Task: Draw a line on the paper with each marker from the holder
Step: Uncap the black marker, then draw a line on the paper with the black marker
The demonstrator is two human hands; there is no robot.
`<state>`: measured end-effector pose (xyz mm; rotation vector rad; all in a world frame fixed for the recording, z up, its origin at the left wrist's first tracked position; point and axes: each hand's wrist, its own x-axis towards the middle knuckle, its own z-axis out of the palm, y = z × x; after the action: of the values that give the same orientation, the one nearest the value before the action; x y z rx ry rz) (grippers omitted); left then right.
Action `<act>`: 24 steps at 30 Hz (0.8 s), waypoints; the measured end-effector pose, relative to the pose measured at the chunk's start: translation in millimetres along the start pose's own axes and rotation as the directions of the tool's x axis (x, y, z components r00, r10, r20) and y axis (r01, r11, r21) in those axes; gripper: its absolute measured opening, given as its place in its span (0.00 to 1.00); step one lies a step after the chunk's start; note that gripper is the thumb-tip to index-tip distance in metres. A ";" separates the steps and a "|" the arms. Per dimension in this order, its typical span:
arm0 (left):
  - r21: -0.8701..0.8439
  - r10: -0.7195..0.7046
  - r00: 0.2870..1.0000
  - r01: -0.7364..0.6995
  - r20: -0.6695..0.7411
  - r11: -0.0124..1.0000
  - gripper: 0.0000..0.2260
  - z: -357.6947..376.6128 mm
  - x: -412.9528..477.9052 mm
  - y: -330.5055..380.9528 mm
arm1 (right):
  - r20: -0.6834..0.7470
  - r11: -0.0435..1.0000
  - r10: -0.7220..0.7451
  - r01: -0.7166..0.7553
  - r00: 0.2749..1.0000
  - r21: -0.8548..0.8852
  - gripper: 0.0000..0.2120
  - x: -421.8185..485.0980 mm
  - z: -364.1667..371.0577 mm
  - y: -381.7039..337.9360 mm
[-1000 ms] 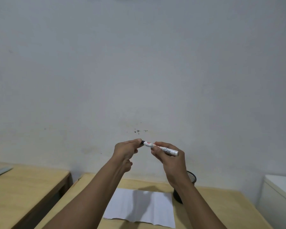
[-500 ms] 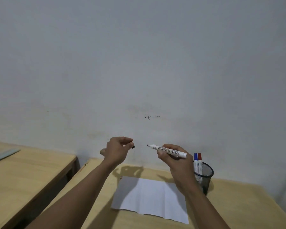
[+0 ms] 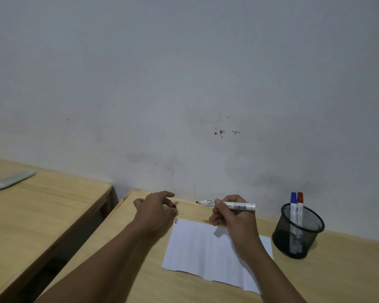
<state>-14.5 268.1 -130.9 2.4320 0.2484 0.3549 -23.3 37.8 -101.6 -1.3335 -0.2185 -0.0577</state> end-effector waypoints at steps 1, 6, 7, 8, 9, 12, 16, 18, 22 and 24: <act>-0.005 -0.009 1.000 0.009 0.014 1.000 0.18 0.8 -0.1 -1.7 | 0.006 1.000 0.005 -0.005 1.000 -0.009 0.05 1.3 1.0 3.5; 0.010 0.001 1.000 -0.001 0.026 1.000 0.22 1.6 -7.4 -9.4 | 0.045 0.997 0.075 -0.075 0.996 0.013 0.03 4.9 10.3 17.7; 0.002 0.011 1.000 -0.011 0.016 1.000 0.23 1.2 -11.2 -11.2 | 0.058 0.996 0.089 -0.090 0.994 0.006 0.04 6.5 12.6 20.5; -0.027 0.015 1.000 -0.015 0.000 1.000 0.22 0.4 -16.3 -12.2 | 0.079 0.995 0.100 -0.099 0.992 -0.015 0.04 8.2 15.1 22.8; -0.058 0.016 1.000 -0.017 -0.017 0.998 0.20 -0.8 -22.3 -12.6 | 0.107 0.993 0.110 -0.105 0.988 -0.048 0.03 10.0 17.7 25.5; -0.058 0.058 0.998 -0.059 -0.018 0.997 0.16 -2.0 -41.2 -13.0 | 0.163 0.981 0.138 -0.112 0.977 -0.160 0.06 16.3 27.3 32.2; 0.001 0.137 0.987 -0.138 0.078 0.990 0.16 -8.5 -54.2 -13.3 | 0.179 0.959 0.170 -0.122 0.969 -0.255 0.09 26.1 40.4 43.5; 0.066 0.177 0.972 -0.189 0.156 0.980 0.14 -11.9 -55.9 -12.1 | 0.177 0.947 0.194 -0.137 0.965 -0.290 0.08 28.7 43.0 52.7; 0.179 0.175 0.944 -0.230 0.281 0.957 0.12 -14.7 -52.5 -11.1 | 0.156 0.925 0.186 -0.119 0.970 -0.360 0.05 29.7 41.8 62.2; 0.213 0.141 0.933 -0.219 0.331 0.952 0.14 -18.3 -50.8 -11.6 | 0.167 0.910 0.173 -0.093 0.971 -0.404 0.02 28.7 41.1 64.6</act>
<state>-69.3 274.2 -134.3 2.7204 -0.0795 0.0109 10.4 95.3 -149.0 -1.7574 -0.2951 0.1571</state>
